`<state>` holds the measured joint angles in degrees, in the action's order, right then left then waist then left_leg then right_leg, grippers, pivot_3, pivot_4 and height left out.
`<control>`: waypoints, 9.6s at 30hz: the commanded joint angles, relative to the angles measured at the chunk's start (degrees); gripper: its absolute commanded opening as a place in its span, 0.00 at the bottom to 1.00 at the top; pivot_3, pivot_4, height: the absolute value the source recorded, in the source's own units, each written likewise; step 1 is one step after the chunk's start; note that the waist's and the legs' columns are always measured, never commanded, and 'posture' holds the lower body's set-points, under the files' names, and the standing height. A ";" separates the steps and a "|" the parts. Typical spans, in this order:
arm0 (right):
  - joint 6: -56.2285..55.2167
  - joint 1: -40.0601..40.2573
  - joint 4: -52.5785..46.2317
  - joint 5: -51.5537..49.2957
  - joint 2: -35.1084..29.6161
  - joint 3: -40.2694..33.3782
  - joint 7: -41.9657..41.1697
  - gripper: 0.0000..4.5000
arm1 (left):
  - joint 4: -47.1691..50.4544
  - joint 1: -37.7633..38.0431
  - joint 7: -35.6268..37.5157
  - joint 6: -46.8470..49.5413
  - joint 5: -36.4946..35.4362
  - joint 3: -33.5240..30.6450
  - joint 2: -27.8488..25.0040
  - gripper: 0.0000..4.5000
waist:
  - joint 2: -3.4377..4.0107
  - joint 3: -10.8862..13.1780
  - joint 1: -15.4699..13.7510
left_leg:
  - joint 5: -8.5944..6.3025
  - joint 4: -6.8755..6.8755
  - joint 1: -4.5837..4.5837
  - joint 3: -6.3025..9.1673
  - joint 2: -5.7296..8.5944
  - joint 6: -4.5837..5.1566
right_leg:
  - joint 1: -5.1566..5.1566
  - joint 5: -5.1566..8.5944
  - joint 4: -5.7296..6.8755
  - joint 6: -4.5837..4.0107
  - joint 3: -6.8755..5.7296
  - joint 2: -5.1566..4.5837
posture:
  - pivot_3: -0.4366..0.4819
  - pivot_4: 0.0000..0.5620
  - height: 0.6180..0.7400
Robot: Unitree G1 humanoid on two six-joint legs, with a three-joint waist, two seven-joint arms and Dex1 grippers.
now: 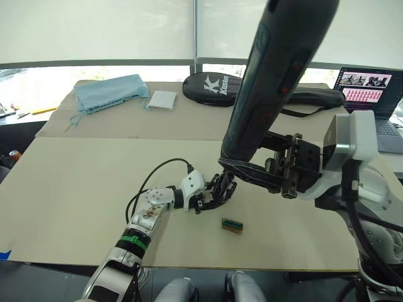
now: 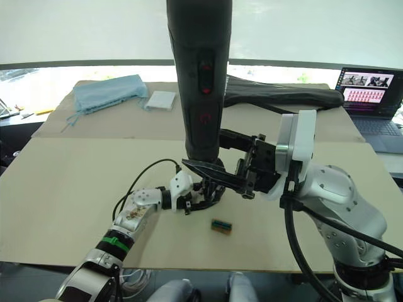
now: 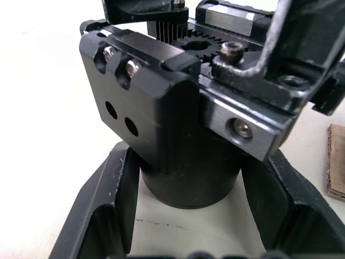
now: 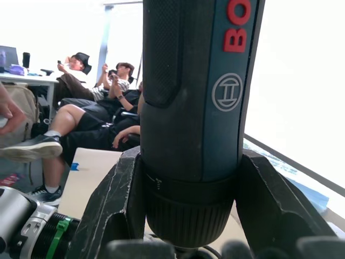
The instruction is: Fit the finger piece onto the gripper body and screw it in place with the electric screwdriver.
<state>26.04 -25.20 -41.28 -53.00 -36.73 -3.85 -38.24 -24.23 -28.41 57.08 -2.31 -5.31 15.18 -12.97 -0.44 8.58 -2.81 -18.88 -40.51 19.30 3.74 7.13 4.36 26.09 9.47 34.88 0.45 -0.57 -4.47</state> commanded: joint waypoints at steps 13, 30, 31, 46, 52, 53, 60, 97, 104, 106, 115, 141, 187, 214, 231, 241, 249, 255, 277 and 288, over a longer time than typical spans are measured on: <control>-2.99 -4.06 4.37 8.32 7.69 5.06 -2.06 0.43 | 0.46 1.42 -0.33 3.72 1.07 1.33 -0.31 0.50 | 0.01 -0.01 0.20 | 0.00 -0.03 0.02 0.00 0.02 0.00 | 0.05 0.00 0.04 0.00 -0.01 0.02 | 0.48 0.27 1.00; -5.52 -2.41 8.87 17.27 9.81 7.61 -6.35 0.43 | 1.21 2.23 -1.61 4.82 1.23 1.01 -1.00 0.50 | 0.02 -0.02 0.59 | 0.00 -0.03 0.00 0.00 0.02 0.00 | 0.05 0.00 0.06 -0.01 -0.04 0.04 | 0.48 0.27 1.00; -5.65 -2.21 8.97 17.52 9.90 7.71 -6.53 0.43 | 1.18 2.21 -1.55 4.85 1.19 1.00 -1.02 0.50 | 0.02 -0.02 0.60 | 0.00 -0.03 0.00 0.00 0.02 0.00 | 0.05 0.00 0.06 -0.01 -0.03 0.04 | 0.48 0.27 1.00; -7.13 -1.57 10.67 20.99 11.95 9.11 -6.96 0.43 | 1.69 2.20 -1.42 5.51 0.61 1.07 -0.90 0.50 | 0.02 -0.02 0.65 | 0.00 -0.03 0.00 0.00 0.02 -0.01 | 0.06 0.00 0.06 -0.01 -0.07 0.04 | 0.48 0.27 1.00; -7.26 -1.71 11.20 21.95 11.98 9.24 -7.06 0.43 | 1.90 2.40 -1.21 5.67 0.61 1.24 -1.06 0.50 | 0.02 -0.02 0.66 | 0.00 -0.03 0.00 0.00 0.02 -0.01 | 0.06 0.00 0.06 -0.01 -0.07 0.04 | 0.48 0.27 1.00; -7.22 -1.70 11.23 22.06 12.00 9.23 -7.10 0.43 | 1.89 2.38 -1.19 5.68 0.61 1.24 -1.06 0.50 | 0.02 -0.02 0.66 | 0.00 -0.03 0.00 0.00 0.02 -0.01 | 0.07 0.00 0.06 -0.01 -0.07 0.04 | 0.48 0.27 1.00; -6.36 -1.31 10.80 22.25 11.84 9.53 -7.12 0.43 | 1.94 2.18 -1.19 6.04 0.47 1.19 -1.05 0.50 | 0.02 -0.02 0.67 | 0.00 -0.03 0.00 0.00 0.02 -0.01 | 0.06 0.00 0.06 -0.01 -0.07 0.04 | 0.48 0.27 1.00; -6.22 -0.72 11.42 25.39 11.93 10.23 -6.97 0.43 | 2.43 2.41 -1.65 6.81 0.32 1.14 -0.79 0.50 | 0.02 -0.02 0.67 | 0.00 -0.03 0.00 0.00 0.02 -0.01 | 0.06 0.00 0.05 -0.01 -0.07 0.04 | 0.48 0.27 1.00; -6.36 -0.42 11.52 25.49 11.99 10.52 -6.90 0.43 | 2.81 2.71 -1.69 6.94 0.29 1.14 -0.89 0.50 | 0.02 -0.02 0.67 | 0.00 -0.03 0.00 0.00 0.02 -0.01 | 0.07 0.00 0.05 -0.01 -0.07 0.05 | 0.48 0.27 1.00; -6.47 -0.33 11.54 25.46 11.96 10.54 -6.92 0.43 | 2.85 2.73 -1.70 6.93 0.29 1.16 -0.88 0.50 | 0.02 -0.02 0.67 | 0.00 -0.03 0.00 0.00 0.02 -0.01 | 0.07 0.00 0.05 0.00 -0.07 0.05 | 0.48 0.27 1.00; -7.32 0.09 11.51 25.94 11.86 10.61 -6.95 0.43 | 2.91 2.90 -1.46 6.76 0.34 1.38 -0.89 0.50 | 0.02 -0.02 0.68 | 0.00 -0.03 -0.01 0.00 0.02 -0.01 | 0.06 0.00 0.05 -0.01 -0.07 0.05 | 0.48 0.27 1.00; -7.89 0.07 12.29 27.26 11.71 10.81 -6.80 0.43 | 2.96 3.03 -1.40 6.79 0.31 1.47 -0.82 0.50 | 0.02 -0.02 0.67 | 0.00 -0.03 0.00 0.00 0.02 -0.01 | 0.07 0.00 0.05 -0.01 -0.08 0.05 | 0.48 0.27 1.00; -2.73 6.29 17.52 29.42 13.38 15.34 1.72 0.43 | 2.99 2.81 -1.03 7.02 -0.05 1.59 -1.17 0.50 | -0.14 -0.68 0.85 | 0.00 -0.01 -0.09 0.00 0.00 -0.02 | 0.01 0.00 0.05 0.00 -0.08 0.08 | 0.48 0.27 1.00; -9.81 1.94 13.45 23.97 13.48 9.67 -3.61 0.43 | 0.78 2.82 -2.87 4.67 0.74 1.26 -1.11 0.50 | -0.21 -1.28 1.23 | 0.00 0.15 -0.16 0.00 0.01 -0.02 | -0.02 0.01 0.00 0.00 -0.07 0.08 | 0.48 0.27 1.00; -5.94 1.23 6.43 12.15 8.80 5.00 -8.69 0.43 | -3.24 2.22 -6.34 2.36 1.65 -0.65 -1.05 0.92 | -0.22 -1.27 0.68 | 0.00 0.15 -0.09 0.01 0.02 -0.01 | 0.02 0.00 -0.05 0.00 -0.02 0.04 | 0.48 0.27 1.00; 14.53 -0.49 5.24 -23.08 -10.75 -12.83 3.31 0.43 | 5.47 8.80 2.82 3.32 -6.60 -6.75 -11.18 0.99 | -0.16 -1.12 2.70 | 0.02 0.43 -0.08 0.00 -0.11 -0.06 | 0.15 0.04 -0.06 -0.09 0.07 0.06 | 0.48 0.27 1.00; 27.72 23.22 22.66 -4.37 -41.79 -25.48 -14.97 0.43 | 17.55 13.00 13.26 7.14 -22.82 -18.42 -20.25 0.99 | -0.07 -0.86 0.93 | -0.06 0.56 0.19 -0.04 -0.41 0.10 | 0.14 0.04 -0.56 -0.19 -0.17 0.06 | 0.48 0.27 1.00; 29.25 27.75 34.00 10.48 -48.22 -14.53 -15.99 0.43 | 22.68 15.45 21.13 11.77 -26.75 -19.90 -27.98 0.99 | 0.40 -0.66 0.67 | -0.23 0.18 0.52 -0.14 -0.19 0.37 | 0.22 -0.13 -0.85 0.12 -0.13 0.02 | 0.48 0.27 1.00; 34.21 5.18 47.47 27.51 -41.12 12.05 -24.53 0.95 | 25.86 16.63 19.13 15.97 -27.30 -21.54 -28.52 1.00 | 0.97 0.06 1.82 | -0.08 0.23 0.77 -0.14 -0.21 0.10 | 0.53 -0.22 -0.77 0.02 -0.18 0.00 | 0.48 0.27 1.00; 8.44 21.54 32.25 22.97 -36.60 -20.75 -38.30 1.00 | 20.85 20.94 14.94 11.42 -19.91 -25.04 -33.32 1.00 | 0.93 0.05 2.34 | -0.06 0.24 0.70 -0.14 -0.22 0.06 | 0.53 -0.22 -0.75 0.02 -0.16 0.11 | 0.48 0.27 1.00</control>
<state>41.74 -4.72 -3.95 -27.07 -75.63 -18.62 -71.85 -2.70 -8.04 72.79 12.12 -26.96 -7.99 -45.29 0.49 8.63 -0.47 -18.95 -40.26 19.88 3.60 6.86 4.39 26.50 9.25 34.10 0.47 -0.74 -4.32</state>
